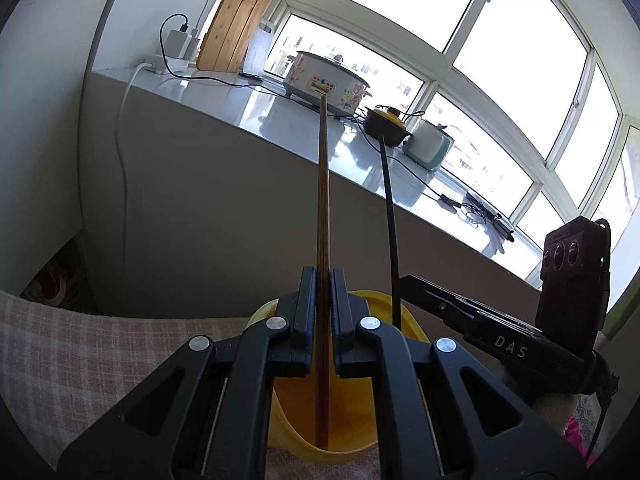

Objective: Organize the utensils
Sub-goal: 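Lift both held chopsticks and lower them into the yellow container, then open both tools to release the chopsticks into the container, then move both tools back down to the chopstick pile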

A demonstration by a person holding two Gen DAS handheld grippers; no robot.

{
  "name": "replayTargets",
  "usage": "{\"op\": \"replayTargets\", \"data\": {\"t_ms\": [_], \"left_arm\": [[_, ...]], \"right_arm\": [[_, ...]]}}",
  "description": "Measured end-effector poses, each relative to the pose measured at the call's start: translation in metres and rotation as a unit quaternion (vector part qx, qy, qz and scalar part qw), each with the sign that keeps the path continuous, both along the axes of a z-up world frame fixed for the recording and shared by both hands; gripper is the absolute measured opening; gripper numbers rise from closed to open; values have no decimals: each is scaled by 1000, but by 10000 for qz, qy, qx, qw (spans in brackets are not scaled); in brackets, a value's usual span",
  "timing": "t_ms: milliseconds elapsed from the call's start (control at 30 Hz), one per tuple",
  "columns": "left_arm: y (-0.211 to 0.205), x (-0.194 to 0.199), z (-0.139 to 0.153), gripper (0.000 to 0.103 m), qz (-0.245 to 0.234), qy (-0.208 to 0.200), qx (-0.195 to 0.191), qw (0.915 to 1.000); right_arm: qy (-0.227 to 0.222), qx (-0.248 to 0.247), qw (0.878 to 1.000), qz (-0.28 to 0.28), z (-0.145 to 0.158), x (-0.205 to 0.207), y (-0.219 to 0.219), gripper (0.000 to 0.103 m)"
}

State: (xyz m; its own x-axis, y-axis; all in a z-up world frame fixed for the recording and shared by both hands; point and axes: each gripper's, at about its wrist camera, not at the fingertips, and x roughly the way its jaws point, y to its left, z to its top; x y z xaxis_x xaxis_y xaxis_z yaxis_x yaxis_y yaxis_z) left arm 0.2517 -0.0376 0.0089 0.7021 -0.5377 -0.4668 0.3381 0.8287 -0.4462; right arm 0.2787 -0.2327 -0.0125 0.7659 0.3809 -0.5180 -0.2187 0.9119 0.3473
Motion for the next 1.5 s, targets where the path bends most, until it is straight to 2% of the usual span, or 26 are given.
{"op": "replayTargets", "data": {"t_ms": [567,733,900,967,1000,1033,1100,1233,1500], "left_arm": [[7,-46,9,5,-269,-81,152,9995],[17,-70,16,5,-258,-203,237,9992],[41,-97,26,6,-54,-375,368,9986],[54,-107,27,9,46,-417,448,9981],[61,-112,25,12,105,-418,502,9978],[67,-116,23,18,160,-393,566,9975],[79,-123,17,19,256,-295,697,9968],[104,-130,-4,19,442,82,887,9950],[135,-140,-52,19,507,921,871,9906]], "right_arm": [[-56,-1,9999,99,8,-43,3,6],[-28,-36,9998,213,8,-60,10,6],[35,-69,9993,373,5,-78,17,6],[60,-52,9991,414,4,-86,18,10],[70,-39,9991,422,3,-90,18,19],[77,-19,9990,431,2,-94,17,29],[104,3,9989,457,0,-100,18,33],[307,35,9978,594,-11,-108,24,33],[834,56,9925,892,-43,-112,50,33]]}}
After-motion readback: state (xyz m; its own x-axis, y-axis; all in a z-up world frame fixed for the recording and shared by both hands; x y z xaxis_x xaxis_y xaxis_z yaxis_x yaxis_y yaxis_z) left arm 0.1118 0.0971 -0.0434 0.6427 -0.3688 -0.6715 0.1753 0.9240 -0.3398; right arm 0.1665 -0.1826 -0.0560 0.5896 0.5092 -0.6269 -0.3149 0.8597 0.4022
